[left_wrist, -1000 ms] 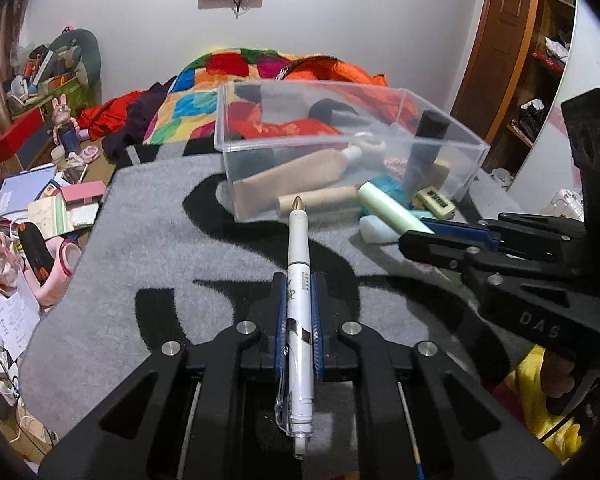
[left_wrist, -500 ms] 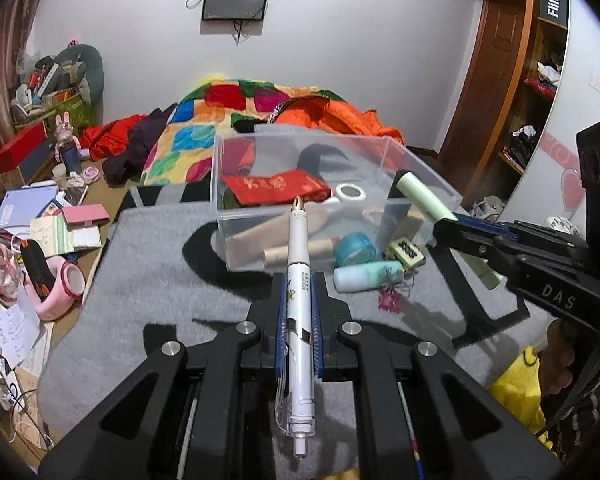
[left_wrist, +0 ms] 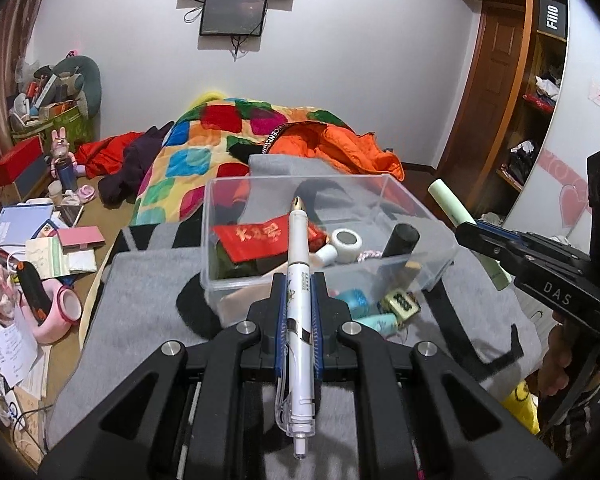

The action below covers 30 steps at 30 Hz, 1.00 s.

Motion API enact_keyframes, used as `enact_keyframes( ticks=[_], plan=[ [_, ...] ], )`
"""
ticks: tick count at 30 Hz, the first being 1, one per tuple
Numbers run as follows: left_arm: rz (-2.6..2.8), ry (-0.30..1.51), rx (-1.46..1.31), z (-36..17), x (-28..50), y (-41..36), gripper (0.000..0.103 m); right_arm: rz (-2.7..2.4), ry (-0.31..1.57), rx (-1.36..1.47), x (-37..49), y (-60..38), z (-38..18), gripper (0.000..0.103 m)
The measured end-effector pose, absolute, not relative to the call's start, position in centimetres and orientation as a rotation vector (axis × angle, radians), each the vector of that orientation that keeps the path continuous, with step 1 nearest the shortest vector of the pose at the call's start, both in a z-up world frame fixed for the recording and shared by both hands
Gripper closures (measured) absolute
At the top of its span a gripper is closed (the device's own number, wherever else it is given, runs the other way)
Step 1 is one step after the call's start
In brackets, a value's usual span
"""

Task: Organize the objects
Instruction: 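Drop the white pen into the box with the left tool while the right drops the mint tube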

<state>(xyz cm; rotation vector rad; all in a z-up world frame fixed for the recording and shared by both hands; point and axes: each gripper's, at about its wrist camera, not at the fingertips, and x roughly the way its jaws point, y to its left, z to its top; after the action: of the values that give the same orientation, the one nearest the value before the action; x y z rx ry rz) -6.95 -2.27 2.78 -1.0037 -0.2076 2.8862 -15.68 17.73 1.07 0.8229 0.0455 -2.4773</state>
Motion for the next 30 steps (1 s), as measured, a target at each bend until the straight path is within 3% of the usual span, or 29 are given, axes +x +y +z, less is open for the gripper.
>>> enact_keyframes(
  ticks=[11, 21, 30],
  plan=[
    [2.878, -0.174, -1.029, 3.2, -10.8, -1.9, 0.093, -2.513, 0.019, 0.860, -19.0, 18.5, 0.6, 0.089],
    [2.876, -0.256, -1.099, 2.5, -14.6, -3.3, 0.093, -2.518, 0.019, 0.938, -22.7, 18.3, -0.8, 0.089],
    [2.853, -0.171, -1.164, 1.5, -16.9, -2.6, 0.093, -2.493, 0.065, 0.989, -24.3, 17.2, -2.1, 0.089]
  ],
)
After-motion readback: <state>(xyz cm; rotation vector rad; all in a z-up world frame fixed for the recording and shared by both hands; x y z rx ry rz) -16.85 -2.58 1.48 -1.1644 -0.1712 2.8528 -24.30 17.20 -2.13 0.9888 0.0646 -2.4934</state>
